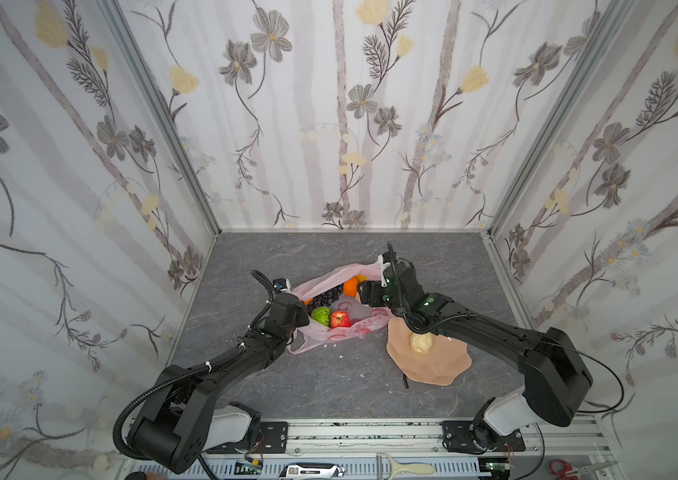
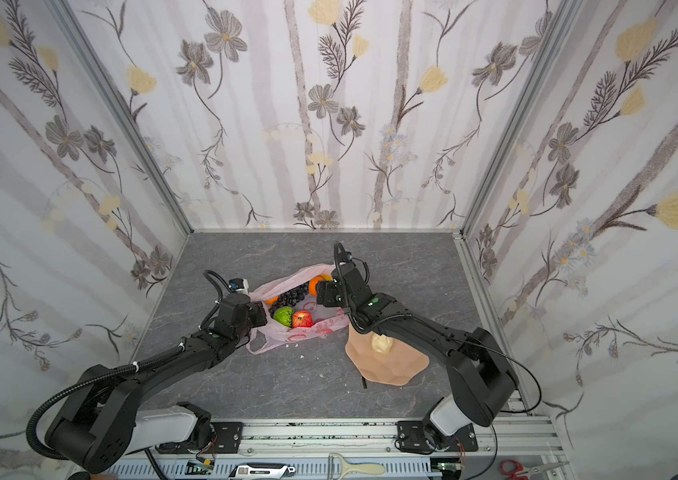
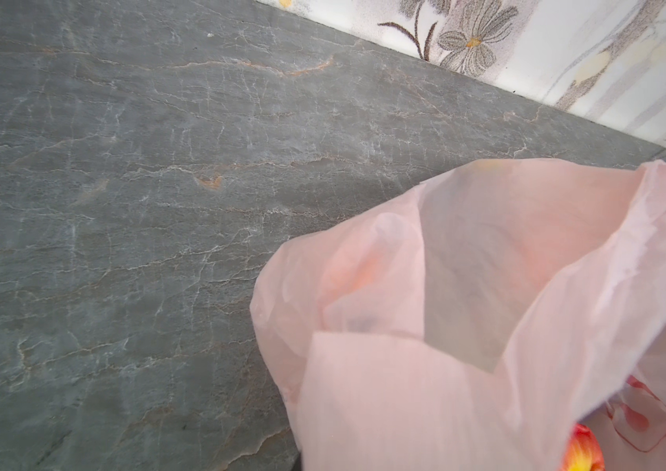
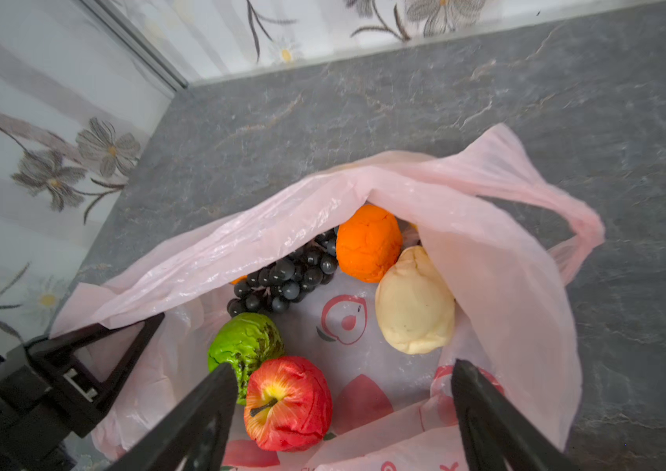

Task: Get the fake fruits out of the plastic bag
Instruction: 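Move the right gripper back into the bag above the red apple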

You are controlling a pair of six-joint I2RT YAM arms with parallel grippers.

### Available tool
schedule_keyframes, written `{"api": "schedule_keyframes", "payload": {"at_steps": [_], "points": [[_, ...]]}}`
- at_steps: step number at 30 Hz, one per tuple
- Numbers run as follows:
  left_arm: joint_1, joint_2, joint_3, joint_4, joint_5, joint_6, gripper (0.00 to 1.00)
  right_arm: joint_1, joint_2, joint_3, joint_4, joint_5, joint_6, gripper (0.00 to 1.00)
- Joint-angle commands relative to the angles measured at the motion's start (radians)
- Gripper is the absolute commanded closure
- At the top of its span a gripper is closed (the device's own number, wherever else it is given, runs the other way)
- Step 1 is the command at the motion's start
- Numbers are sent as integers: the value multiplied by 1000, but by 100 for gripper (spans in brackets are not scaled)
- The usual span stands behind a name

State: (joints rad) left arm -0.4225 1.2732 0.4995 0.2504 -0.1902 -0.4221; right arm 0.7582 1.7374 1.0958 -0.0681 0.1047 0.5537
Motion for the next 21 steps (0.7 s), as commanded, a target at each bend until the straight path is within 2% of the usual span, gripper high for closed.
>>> {"api": "schedule_keyframes", "payload": {"at_steps": [1, 8, 12, 21], "points": [[1, -11, -3, 33, -12, 5, 92, 28, 75, 86, -114, -27, -40, 18], [1, -11, -4, 33, -11, 5, 92, 109, 240, 275, -252, -90, -111, 20], [1, -11, -3, 33, -12, 6, 91, 122, 298, 318, -290, -119, -122, 21], [1, -11, -4, 33, -7, 3, 91, 139, 378, 380, -355, -99, -129, 22]]}}
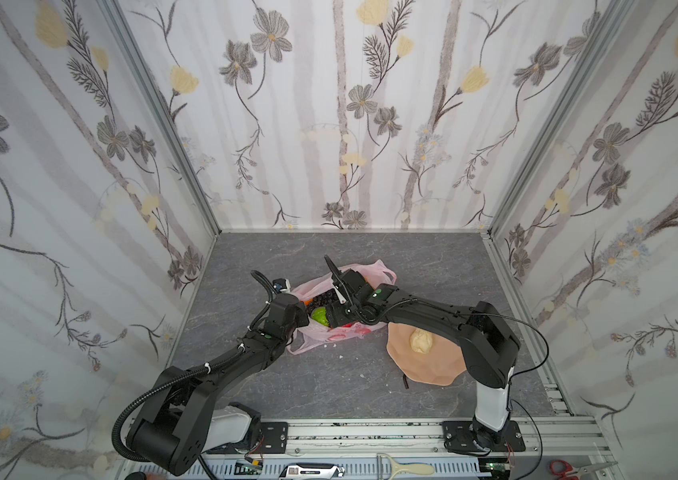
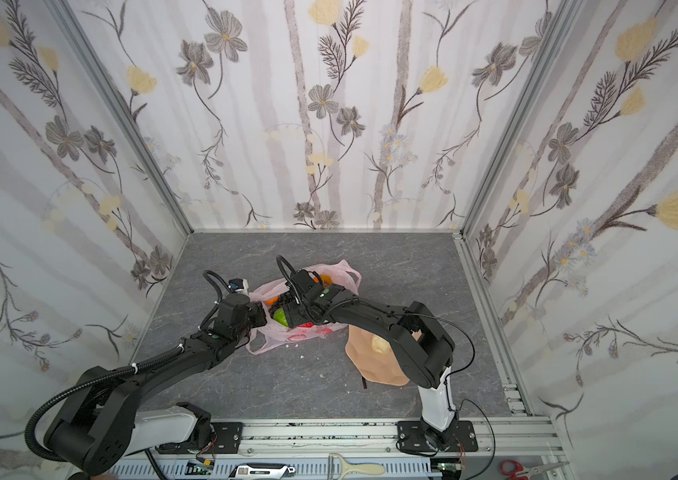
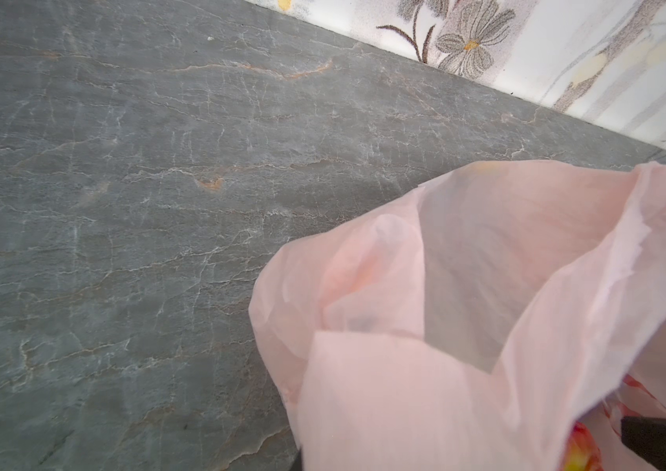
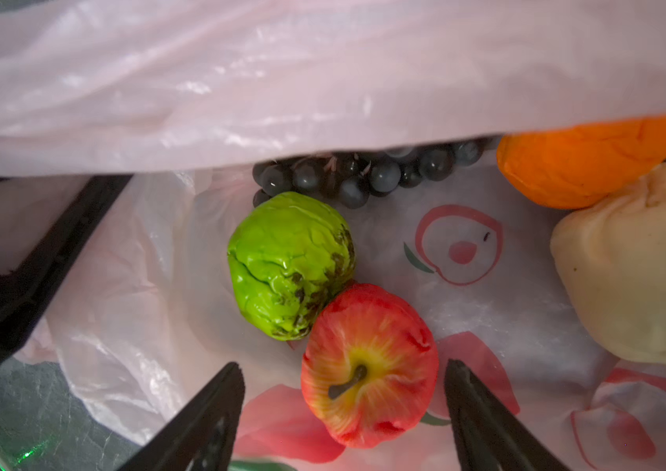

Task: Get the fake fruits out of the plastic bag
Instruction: 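Move the right gripper back into the bag above the red apple, then grasp the red apple with the right gripper and lift it out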

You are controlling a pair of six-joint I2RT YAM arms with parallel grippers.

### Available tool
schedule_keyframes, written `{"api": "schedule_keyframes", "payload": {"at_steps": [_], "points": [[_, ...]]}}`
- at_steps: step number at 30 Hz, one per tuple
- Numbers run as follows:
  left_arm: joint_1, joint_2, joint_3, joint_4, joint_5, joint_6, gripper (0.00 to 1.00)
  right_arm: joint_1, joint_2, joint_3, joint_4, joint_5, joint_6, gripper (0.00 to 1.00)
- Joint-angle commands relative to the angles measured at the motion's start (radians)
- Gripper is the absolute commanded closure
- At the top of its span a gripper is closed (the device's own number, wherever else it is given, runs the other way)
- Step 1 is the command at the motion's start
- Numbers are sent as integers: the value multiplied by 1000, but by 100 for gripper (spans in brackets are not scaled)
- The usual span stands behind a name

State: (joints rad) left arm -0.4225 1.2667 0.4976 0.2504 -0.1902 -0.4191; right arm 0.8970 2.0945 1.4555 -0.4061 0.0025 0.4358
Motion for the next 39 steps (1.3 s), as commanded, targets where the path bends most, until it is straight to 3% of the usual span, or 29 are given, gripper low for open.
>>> {"api": "schedule_keyframes", "payload": {"at_steps": [1, 21, 28, 39], "points": [[1, -4, -2, 33, -6, 1, 91, 2, 29, 28, -24, 6, -13, 22], [1, -4, -2, 33, -3, -3, 91, 6, 137, 97, -79, 54, -17, 32], [1, -4, -3, 33, -9, -2, 91, 5, 134, 100, -76, 54, -21, 38], [1, -4, -5, 33, -12, 0, 91, -5, 54, 98, -92, 43, -54, 39]]}}
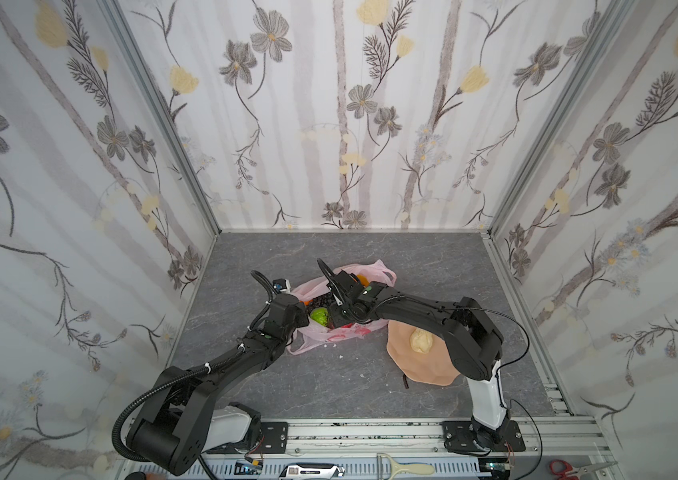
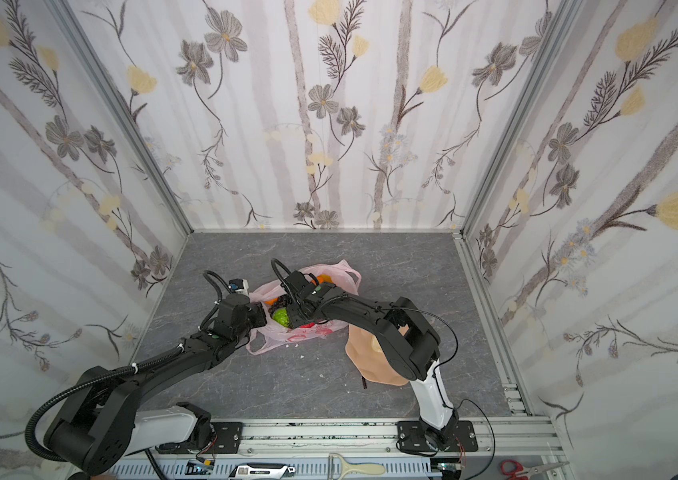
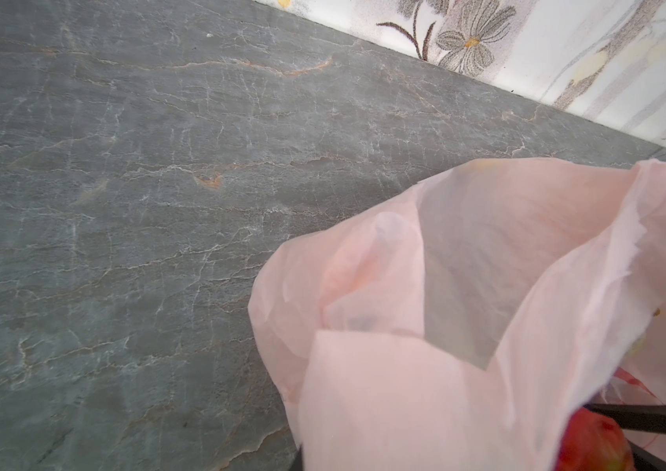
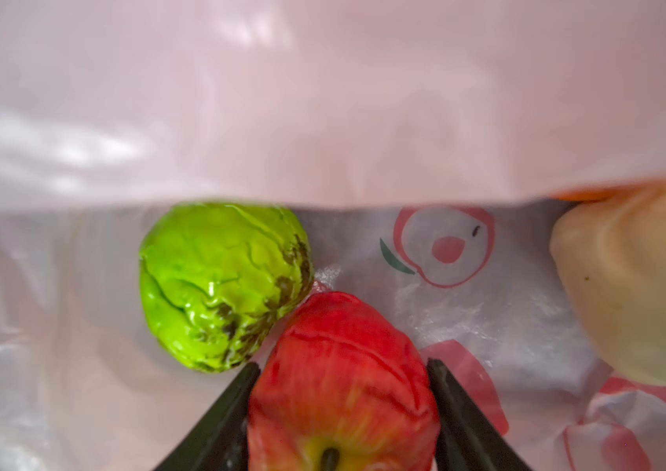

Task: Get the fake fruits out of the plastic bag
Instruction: 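Grasp the red apple with the right gripper and lift it out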

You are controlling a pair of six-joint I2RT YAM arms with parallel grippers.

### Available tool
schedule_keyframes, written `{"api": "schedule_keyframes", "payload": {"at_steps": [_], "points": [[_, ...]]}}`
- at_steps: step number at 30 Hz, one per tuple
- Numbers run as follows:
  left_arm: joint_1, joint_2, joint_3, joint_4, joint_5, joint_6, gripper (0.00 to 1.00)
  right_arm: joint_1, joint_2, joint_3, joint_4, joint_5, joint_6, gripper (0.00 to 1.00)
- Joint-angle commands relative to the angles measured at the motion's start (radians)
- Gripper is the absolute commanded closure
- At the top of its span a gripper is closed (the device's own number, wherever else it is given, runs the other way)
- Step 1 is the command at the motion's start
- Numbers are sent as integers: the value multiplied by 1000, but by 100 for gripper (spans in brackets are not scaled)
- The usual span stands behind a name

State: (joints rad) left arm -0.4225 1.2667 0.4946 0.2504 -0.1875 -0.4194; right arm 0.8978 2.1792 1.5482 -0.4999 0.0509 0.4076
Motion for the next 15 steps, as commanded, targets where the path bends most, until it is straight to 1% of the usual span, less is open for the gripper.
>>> {"api": "schedule_keyframes", "payload": {"at_steps": [1, 5, 8, 10, 15], "points": [[1, -4, -2, 33, -14, 2, 91, -12, -45, 2, -2, -6, -29, 39], [1, -4, -2, 33, -12, 1, 91, -33, -120, -19, -28, -16, -47, 40], [1, -4, -4, 32, -16, 4, 91, -41, -200, -58, -53, -1, -63, 39], [1, -30, -5, 32, -20, 5, 91, -51, -259, -100, -70, 2, -67, 39], [1, -36, -6, 30, -16, 4, 91, -69, -435, -250, -123, 25, -52, 39]]}}
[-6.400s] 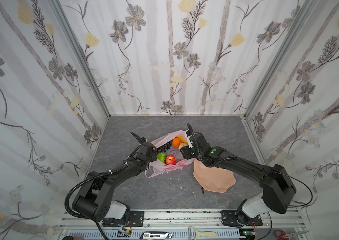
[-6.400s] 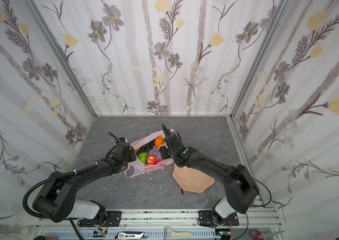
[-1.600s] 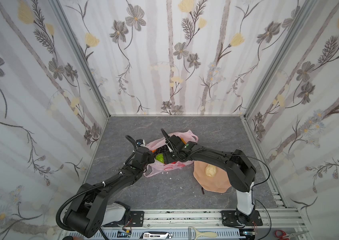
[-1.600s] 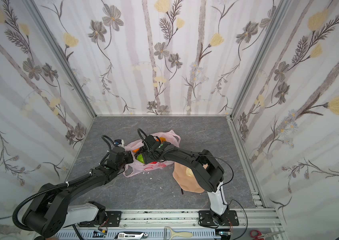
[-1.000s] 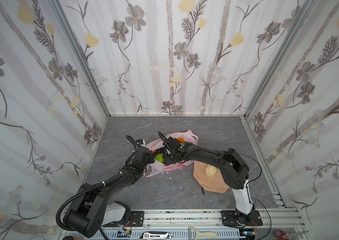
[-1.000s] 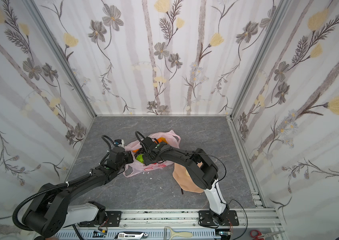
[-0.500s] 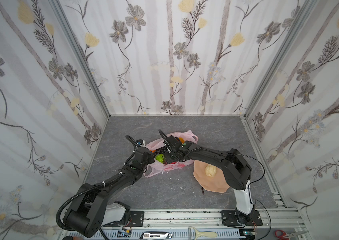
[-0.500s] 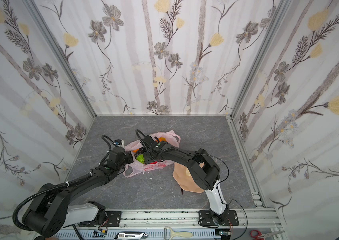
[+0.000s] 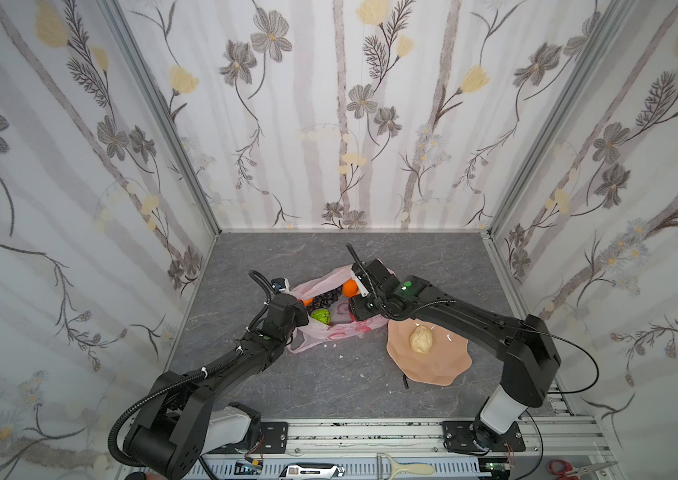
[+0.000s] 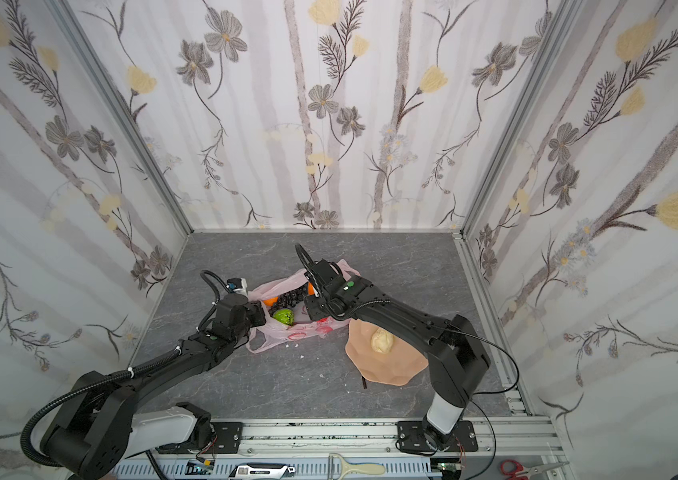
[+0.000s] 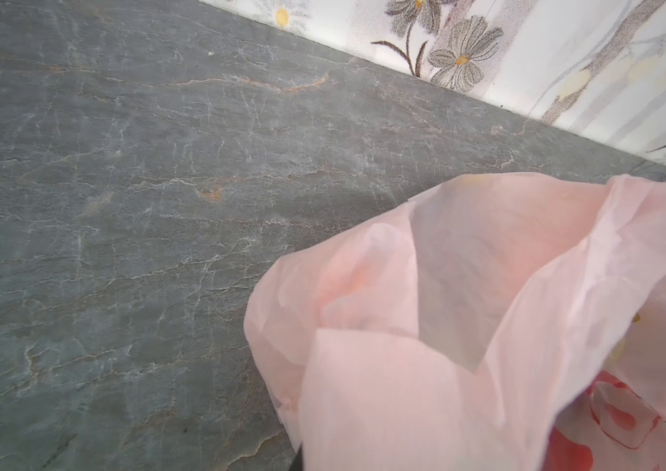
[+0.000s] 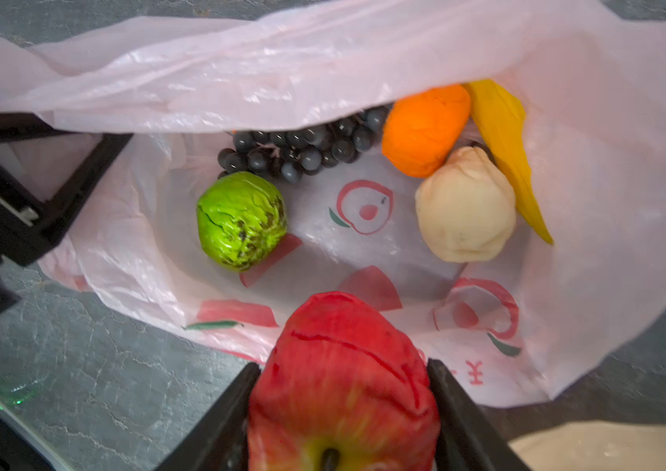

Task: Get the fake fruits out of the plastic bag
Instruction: 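Grasp the red apple with the right gripper and lift it out, then place the red apple in the peach bowl beside the bun, open right gripper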

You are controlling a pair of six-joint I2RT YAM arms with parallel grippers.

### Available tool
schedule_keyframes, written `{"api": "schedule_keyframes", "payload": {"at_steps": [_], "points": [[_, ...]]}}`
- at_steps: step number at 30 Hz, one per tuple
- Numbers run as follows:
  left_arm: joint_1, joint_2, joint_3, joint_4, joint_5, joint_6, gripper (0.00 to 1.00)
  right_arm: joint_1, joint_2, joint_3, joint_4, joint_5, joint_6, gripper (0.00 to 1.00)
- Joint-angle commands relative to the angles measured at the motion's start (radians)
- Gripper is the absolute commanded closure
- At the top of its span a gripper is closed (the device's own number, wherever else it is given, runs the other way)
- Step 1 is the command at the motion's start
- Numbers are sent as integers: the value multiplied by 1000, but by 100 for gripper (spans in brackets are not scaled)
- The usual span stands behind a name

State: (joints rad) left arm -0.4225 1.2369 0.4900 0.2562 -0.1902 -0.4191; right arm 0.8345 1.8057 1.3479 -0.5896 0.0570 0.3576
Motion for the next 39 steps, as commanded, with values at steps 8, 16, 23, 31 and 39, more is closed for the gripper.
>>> {"api": "schedule_keyframes", "payload": {"at_steps": [8, 16, 23, 31, 39], "points": [[1, -11, -2, 23, -15, 3, 91, -59, -320, -305, -86, 18, 78, 42], [1, 0, 1, 23, -9, 0, 91, -86, -488, -478, -111, 20, 165, 44], [1, 5, 1, 23, -14, 3, 91, -106, -549, -573, -95, 16, 224, 45], [1, 13, 2, 23, -22, 3, 90, -115, -550, -643, -72, 25, 282, 46], [1, 12, 2, 24, -20, 2, 90, -134, -538, -679, -44, 84, 327, 46]]}}
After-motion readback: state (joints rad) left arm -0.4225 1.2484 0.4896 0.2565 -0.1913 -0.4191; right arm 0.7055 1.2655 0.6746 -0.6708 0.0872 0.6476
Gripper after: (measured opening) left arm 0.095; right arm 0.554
